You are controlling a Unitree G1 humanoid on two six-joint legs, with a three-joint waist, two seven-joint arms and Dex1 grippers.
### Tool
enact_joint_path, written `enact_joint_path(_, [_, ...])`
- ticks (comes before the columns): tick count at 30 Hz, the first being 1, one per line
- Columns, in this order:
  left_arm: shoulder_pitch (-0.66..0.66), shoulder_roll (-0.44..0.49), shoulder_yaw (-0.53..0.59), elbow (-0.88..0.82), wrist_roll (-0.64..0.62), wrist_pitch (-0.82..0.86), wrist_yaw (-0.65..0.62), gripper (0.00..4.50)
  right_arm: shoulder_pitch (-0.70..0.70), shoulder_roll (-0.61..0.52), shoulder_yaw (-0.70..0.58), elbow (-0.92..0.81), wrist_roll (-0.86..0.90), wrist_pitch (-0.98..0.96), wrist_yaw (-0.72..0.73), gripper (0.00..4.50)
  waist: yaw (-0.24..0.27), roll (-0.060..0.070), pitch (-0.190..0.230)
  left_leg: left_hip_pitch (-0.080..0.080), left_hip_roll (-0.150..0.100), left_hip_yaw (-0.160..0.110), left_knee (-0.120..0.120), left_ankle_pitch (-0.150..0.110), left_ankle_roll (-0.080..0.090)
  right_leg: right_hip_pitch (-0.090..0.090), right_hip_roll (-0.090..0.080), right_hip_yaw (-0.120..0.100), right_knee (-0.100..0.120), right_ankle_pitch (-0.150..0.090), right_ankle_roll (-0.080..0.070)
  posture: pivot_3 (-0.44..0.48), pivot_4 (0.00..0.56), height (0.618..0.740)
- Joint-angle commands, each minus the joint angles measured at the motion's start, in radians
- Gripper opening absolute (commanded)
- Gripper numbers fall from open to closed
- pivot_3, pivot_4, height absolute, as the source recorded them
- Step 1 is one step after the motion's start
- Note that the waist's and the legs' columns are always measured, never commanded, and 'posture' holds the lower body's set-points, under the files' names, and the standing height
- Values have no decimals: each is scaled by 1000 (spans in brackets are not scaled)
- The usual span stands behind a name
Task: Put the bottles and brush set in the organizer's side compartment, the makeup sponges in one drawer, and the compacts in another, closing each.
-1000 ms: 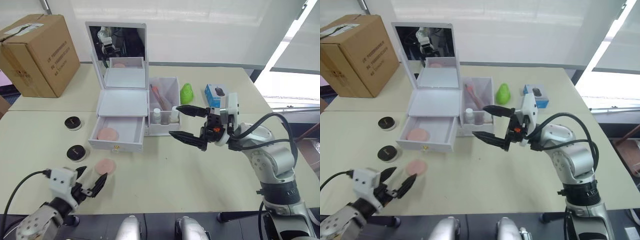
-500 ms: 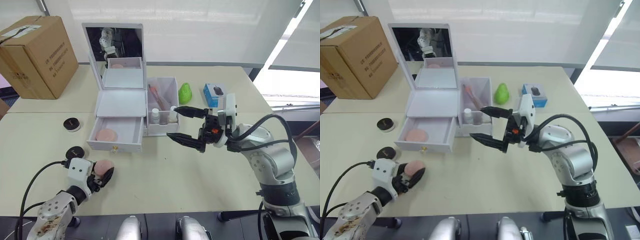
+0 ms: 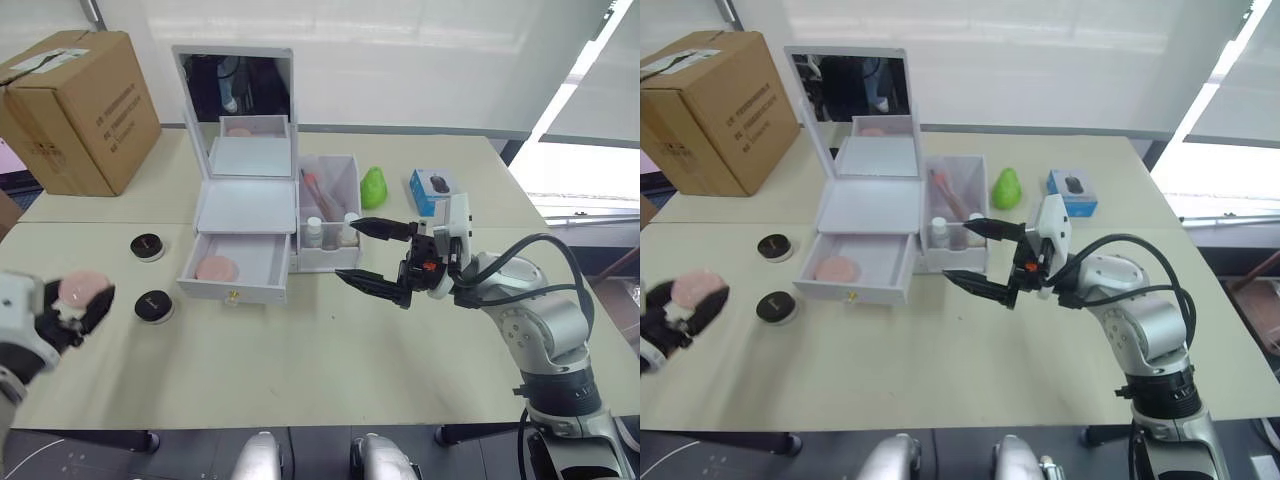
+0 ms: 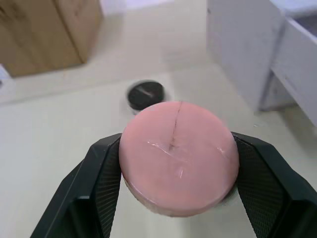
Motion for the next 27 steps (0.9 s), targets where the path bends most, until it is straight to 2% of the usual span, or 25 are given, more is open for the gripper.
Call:
enact_joint_path(1, [-169, 74, -59, -36, -138, 49, -48, 2986, -12, -7, -13, -25, -5, -16, -1, 4500, 2, -1, 0, -1, 0, 0, 0, 0, 0, 0, 0, -1, 0, 0, 0, 0, 150, 722])
enact_joint_path(4, [-279, 114, -175, -54, -241, 98, -142, 2986, -20, -1, -15, -33, -2, -14, -9, 4500, 1, -1, 0, -1, 0, 0, 0, 0, 0, 1, 0, 0, 0, 0, 0, 0, 150, 722])
enact_joint_path(7, [-331, 135, -280, -35, -264, 109, -218, 2986, -20, 5, -10, -43, -1, -12, -16, 4500, -12, -2, -1, 0, -1, 1, 0, 0, 0, 4, 2, 3, 1, 2, 3, 0, 150, 722])
enact_joint_path(12, [-417, 129, -439, 14, -238, 95, -299, 2986, -12, 16, -1, -51, -13, -16, -30, 4500, -26, -2, -1, 3, 1, -5, 0, 1, 1, 4, 12, 10, 0, 4, 5, 0, 150, 722])
enact_joint_path(15, [-460, 132, -538, 79, -161, 68, -331, 2986, 1, 15, -10, -70, -12, -9, -48, 4500, -27, -1, -1, 4, 1, -7, 0, 1, 1, 4, 13, 11, 1, 4, 4, 0, 150, 722])
enact_joint_path(20, [-495, 125, -610, 144, -93, 35, -363, 2986, 22, 8, -20, -99, -8, -1, -77, 4500, -26, -1, -1, 4, 1, -6, 0, 1, 1, 4, 13, 11, 0, 4, 4, 0, 150, 722])
enact_joint_path(27, [-525, 108, -632, 192, -53, 12, -381, 2986, 48, 1, -25, -123, -5, 3, -102, 4500, -22, -1, -1, 4, 1, -6, 0, 1, 1, 3, 13, 11, 0, 4, 3, 0, 150, 722])
